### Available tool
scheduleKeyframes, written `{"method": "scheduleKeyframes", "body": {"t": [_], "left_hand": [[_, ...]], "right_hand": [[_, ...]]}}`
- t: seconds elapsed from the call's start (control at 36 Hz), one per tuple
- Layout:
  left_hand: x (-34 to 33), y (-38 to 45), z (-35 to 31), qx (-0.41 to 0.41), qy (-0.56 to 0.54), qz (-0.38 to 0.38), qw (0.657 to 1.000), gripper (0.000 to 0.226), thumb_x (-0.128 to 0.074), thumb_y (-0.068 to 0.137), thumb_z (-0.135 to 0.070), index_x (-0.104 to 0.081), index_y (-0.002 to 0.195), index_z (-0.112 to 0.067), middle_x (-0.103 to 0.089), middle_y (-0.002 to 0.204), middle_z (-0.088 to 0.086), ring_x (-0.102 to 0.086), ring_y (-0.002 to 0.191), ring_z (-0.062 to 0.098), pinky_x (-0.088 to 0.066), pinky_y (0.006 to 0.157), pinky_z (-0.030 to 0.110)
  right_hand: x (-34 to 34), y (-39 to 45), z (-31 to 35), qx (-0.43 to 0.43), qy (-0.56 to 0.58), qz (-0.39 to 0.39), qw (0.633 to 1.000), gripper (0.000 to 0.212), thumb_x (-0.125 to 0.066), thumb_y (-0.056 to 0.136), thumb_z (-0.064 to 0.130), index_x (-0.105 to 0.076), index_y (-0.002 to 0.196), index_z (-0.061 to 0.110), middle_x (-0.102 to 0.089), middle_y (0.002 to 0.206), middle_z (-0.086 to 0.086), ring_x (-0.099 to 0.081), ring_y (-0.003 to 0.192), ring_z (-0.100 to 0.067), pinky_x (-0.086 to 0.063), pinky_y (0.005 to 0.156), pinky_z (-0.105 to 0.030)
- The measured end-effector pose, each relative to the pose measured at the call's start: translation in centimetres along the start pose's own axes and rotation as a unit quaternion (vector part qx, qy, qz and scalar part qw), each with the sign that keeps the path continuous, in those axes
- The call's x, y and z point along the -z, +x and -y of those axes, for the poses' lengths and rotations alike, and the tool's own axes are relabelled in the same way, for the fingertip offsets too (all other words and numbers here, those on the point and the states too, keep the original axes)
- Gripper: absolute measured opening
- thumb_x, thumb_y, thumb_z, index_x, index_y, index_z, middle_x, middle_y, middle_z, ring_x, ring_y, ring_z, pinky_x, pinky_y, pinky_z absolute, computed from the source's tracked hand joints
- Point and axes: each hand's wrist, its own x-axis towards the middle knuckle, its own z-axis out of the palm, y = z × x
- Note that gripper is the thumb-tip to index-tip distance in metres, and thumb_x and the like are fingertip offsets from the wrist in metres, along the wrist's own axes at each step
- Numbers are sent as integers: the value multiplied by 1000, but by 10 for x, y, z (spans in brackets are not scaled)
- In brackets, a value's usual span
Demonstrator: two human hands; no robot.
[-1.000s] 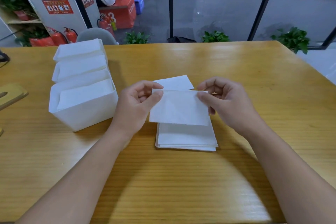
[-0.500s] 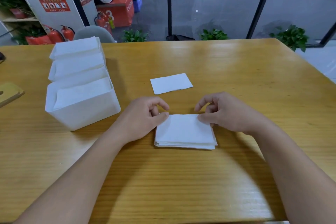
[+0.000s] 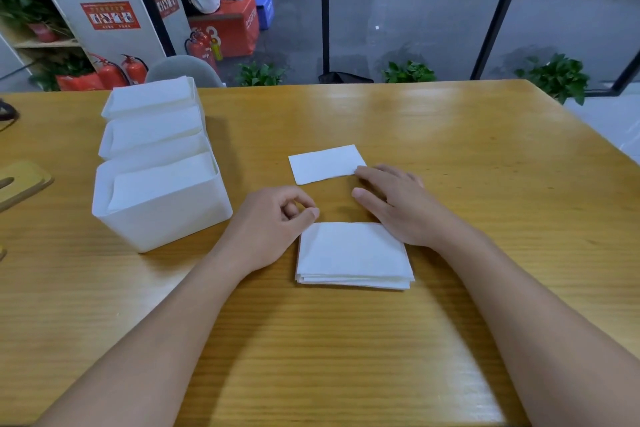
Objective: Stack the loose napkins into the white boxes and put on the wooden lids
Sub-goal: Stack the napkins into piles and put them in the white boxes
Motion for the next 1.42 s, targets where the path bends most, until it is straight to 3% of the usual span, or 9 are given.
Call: {"method": "scheduleKeyframes", "body": {"t": [0.14, 0.28, 0.44, 0.56, 0.67, 0.92, 1.06, 1.33, 1.42], "left_hand": [[0, 0, 1, 6, -8, -1, 1000, 8, -74, 102, -41, -78, 97, -36, -65, 69, -9, -49, 56, 4, -42, 60, 27], [0, 0, 2, 4, -8, -4, 1000, 8, -74, 102, -41, -78, 98, -36, -65, 70, -10, -50, 57, 3, -44, 61, 28], [-2, 1, 3, 2, -2, -3, 1000, 8, -74, 102, -41, -77, 96, -37, -67, 72, -8, -51, 57, 4, -48, 63, 35], [-2, 1, 4, 3, 4, -3, 1000, 8, -73, 102, -42, -77, 96, -37, -68, 73, -8, -52, 58, 5, -48, 63, 34], [-2, 1, 4, 5, 3, -3, 1000, 9, -73, 102, -42, -77, 96, -37, -68, 73, -8, -52, 59, 4, -47, 62, 32], [-3, 1, 3, 6, 4, -1, 1000, 9, -74, 102, -40, -77, 95, -36, -69, 74, -6, -53, 59, 5, -48, 63, 34], [-3, 0, 2, 9, 8, -2, 1000, 6, -73, 102, -42, -76, 101, -37, -70, 74, -8, -54, 59, 5, -48, 63, 30], [-4, 2, -5, 41, -14, -76, 996, 57, -76, 97, -54, -57, 149, -38, -70, 114, -23, -68, 101, -5, -48, 78, 11], [-4, 4, -5, 53, -54, -78, 994, 61, -77, 96, -57, -55, 150, -41, -72, 124, -21, -67, 112, -7, -53, 95, 25]], "right_hand": [[3, -3, -5, 24, -23, -42, 999, 41, -38, 108, 61, -69, 119, 36, -72, 110, 15, -56, 123, -11, -23, 122, -41], [12, -16, -9, -9, 27, -120, 992, 20, -63, 104, 48, -76, 93, 37, -70, 88, 21, -51, 101, -11, -35, 83, -19], [9, -16, -10, 0, 29, -147, 989, 7, -71, 103, 33, -76, 108, 32, -69, 102, 25, -56, 101, -2, -41, 95, -31], [6, -9, -9, -17, 3, -110, 994, 36, -67, 105, 34, -66, 141, 30, -62, 145, 13, -47, 136, -15, -37, 117, -44], [4, -5, -11, -28, -15, -71, 997, 49, -63, 107, 38, -55, 154, 27, -53, 157, 9, -39, 145, -22, -32, 121, -45], [2, -6, -15, -34, 15, -85, 996, 48, -68, 103, 30, -58, 150, 32, -64, 127, 11, -50, 119, -17, -43, 107, -41], [4, -8, -10, -28, 70, -77, 994, 21, -67, 99, 15, -74, 112, 30, -67, 91, 6, -59, 86, -15, -44, 73, -31], [8, -18, 4, -12, 211, -171, 962, 17, -74, 99, 12, -76, 104, 28, -72, 93, 8, -61, 84, -10, -43, 69, -15], [9, -21, 10, 1, 259, -187, 948, 17, -74, 100, 12, -77, 104, 27, -75, 93, 10, -63, 83, -10, -43, 69, -14]]}}
